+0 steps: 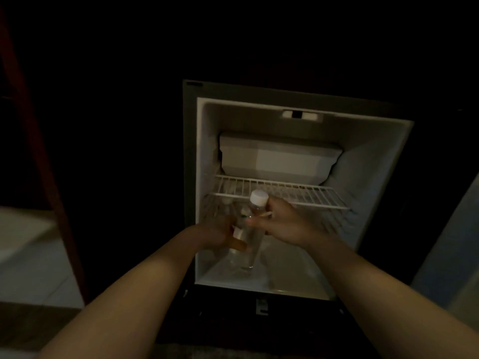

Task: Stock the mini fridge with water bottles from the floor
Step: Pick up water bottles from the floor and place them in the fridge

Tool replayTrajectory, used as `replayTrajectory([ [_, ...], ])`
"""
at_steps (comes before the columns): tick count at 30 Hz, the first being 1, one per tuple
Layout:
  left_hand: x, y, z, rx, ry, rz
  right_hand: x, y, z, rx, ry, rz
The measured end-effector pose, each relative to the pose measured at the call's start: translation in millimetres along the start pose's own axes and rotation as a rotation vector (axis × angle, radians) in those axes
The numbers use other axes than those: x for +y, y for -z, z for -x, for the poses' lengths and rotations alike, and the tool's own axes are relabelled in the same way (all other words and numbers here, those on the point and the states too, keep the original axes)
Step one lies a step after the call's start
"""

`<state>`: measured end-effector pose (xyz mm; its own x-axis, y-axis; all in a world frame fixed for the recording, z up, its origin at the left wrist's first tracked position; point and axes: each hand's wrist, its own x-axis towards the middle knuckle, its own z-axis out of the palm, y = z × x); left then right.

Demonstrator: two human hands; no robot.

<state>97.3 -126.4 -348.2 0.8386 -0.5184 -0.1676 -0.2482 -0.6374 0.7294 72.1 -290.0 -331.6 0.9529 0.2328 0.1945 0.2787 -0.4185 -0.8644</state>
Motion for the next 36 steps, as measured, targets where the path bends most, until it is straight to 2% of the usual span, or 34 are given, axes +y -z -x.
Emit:
replayTrajectory([
  [3, -17.9, -6.1, -9.9, -0.047, 0.064, -0.059, 31.4, -6.0, -8.9, 0.067, -0.025, 0.053],
  [8, -44.2, -28.0, -25.8, -0.111, 0.143, 0.035, 73.1, -10.3, -20.8, 0.189, -0.114, 0.060],
  [14, -54.5, -42.5, -42.9, -0.120, 0.142, 0.048, 99.8, -27.8, -36.8, 0.268, -0.132, 0.105],
  [21, -71.5, -46.8, -51.9, -0.019, 0.291, 0.350, 120.1, -37.0, -48.9, 0.339, -0.140, -0.023],
  [24, -71.7, -51.0, -53.1, 0.002, 0.325, 0.455, 137.9, -40.4, -38.9, 0.290, -0.231, -0.050],
  [27, -70.6, -54.4, -57.1, -0.009, 0.369, 0.493, 152.8, -44.3, -26.8, 0.228, -0.270, 0.005],
  [36, -69.1, -73.4, -66.3, 0.141, 0.396, 0.811, 152.3, -51.7, -35.4, 0.347, -0.283, 0.065],
])
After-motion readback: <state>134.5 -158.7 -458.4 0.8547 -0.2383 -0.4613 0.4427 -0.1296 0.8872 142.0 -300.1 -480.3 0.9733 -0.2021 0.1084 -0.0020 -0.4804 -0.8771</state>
